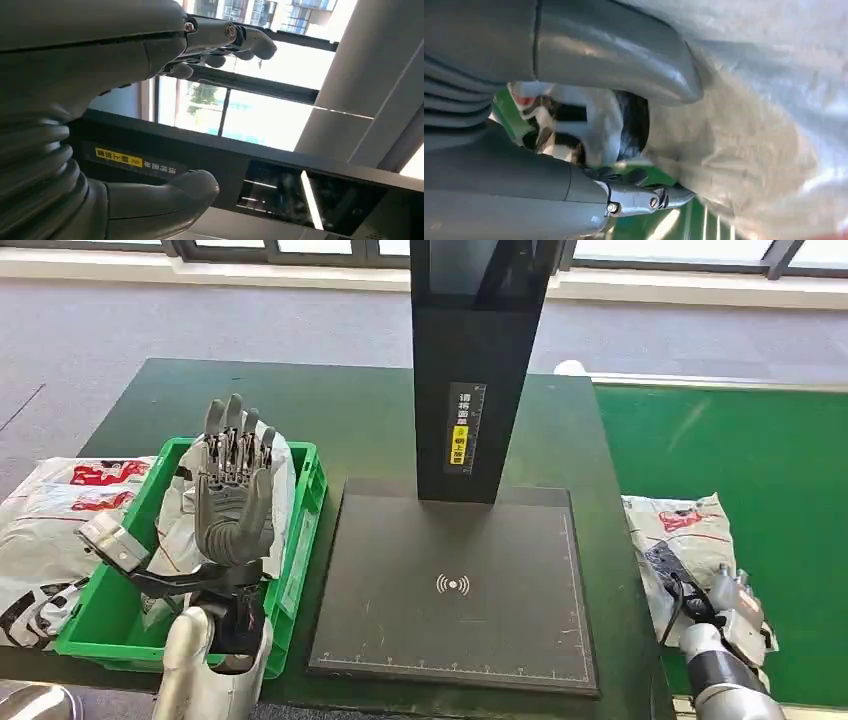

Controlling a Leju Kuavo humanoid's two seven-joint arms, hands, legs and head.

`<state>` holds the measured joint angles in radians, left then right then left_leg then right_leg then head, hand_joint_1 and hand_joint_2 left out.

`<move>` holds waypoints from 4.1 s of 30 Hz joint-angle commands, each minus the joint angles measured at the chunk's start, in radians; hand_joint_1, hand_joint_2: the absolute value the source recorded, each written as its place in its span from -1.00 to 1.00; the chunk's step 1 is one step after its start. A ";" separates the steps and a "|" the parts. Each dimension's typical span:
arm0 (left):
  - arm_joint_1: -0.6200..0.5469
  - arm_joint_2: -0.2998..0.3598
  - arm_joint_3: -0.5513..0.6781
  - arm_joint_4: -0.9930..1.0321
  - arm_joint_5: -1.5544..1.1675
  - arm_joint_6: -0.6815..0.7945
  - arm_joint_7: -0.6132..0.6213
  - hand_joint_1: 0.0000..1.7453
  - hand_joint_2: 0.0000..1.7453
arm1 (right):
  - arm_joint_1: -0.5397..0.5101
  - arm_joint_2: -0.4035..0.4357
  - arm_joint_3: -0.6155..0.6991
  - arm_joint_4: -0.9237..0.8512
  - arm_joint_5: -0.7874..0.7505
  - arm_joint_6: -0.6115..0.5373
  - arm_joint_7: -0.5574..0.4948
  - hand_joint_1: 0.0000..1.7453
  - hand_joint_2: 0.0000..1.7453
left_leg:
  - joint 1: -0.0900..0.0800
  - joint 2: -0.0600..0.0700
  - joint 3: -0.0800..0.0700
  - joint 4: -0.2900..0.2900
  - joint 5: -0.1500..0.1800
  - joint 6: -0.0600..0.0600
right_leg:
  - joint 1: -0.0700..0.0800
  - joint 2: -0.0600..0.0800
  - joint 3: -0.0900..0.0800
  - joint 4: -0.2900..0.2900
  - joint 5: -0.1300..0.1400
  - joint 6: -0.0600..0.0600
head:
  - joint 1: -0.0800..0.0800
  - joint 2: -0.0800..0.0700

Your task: Moved the parcel from conveyor to table for the left to box.

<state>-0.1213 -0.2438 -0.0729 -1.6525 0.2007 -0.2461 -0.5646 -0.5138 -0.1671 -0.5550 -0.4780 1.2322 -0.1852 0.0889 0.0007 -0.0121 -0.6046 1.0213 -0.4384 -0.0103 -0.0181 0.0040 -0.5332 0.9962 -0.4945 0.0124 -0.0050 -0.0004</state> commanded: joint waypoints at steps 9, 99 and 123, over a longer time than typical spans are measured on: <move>-0.019 0.048 -0.022 0.065 0.001 0.020 -0.017 -1.00 1.00 | -0.051 0.015 -0.067 0.094 -0.091 0.168 -0.122 1.00 1.00 | 0.001 0.003 0.003 -0.003 0.001 -0.001 | 0.001 0.001 0.003 -0.003 0.001 -0.002 | 0.000 0.000; -0.067 0.028 -0.005 0.111 -0.072 0.045 -0.010 -1.00 1.00 | 0.290 0.267 0.495 -0.784 -0.672 0.407 -0.382 -1.00 1.00 | 0.001 0.007 0.004 -0.005 0.000 -0.001 | 0.002 0.005 0.003 -0.004 0.002 -0.002 | 0.000 0.000; -0.059 0.033 0.008 0.122 -0.068 0.057 -0.026 -1.00 1.00 | 0.216 0.238 0.535 -0.597 -0.625 0.338 -0.398 -1.00 -1.00 | 0.001 0.001 0.001 -0.002 0.000 -0.001 | 0.001 0.000 0.001 -0.001 0.000 -0.002 | 0.000 0.000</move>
<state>-0.1618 -0.2342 -0.0801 -1.5759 0.1358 -0.1892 -0.5867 -0.2363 0.1049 -0.0729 -1.1986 0.6077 0.1572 -0.2960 0.0012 -0.0133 -0.6050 1.0205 -0.4378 -0.0111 -0.0176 0.0030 -0.5329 0.9965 -0.4955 0.0111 -0.0050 0.0000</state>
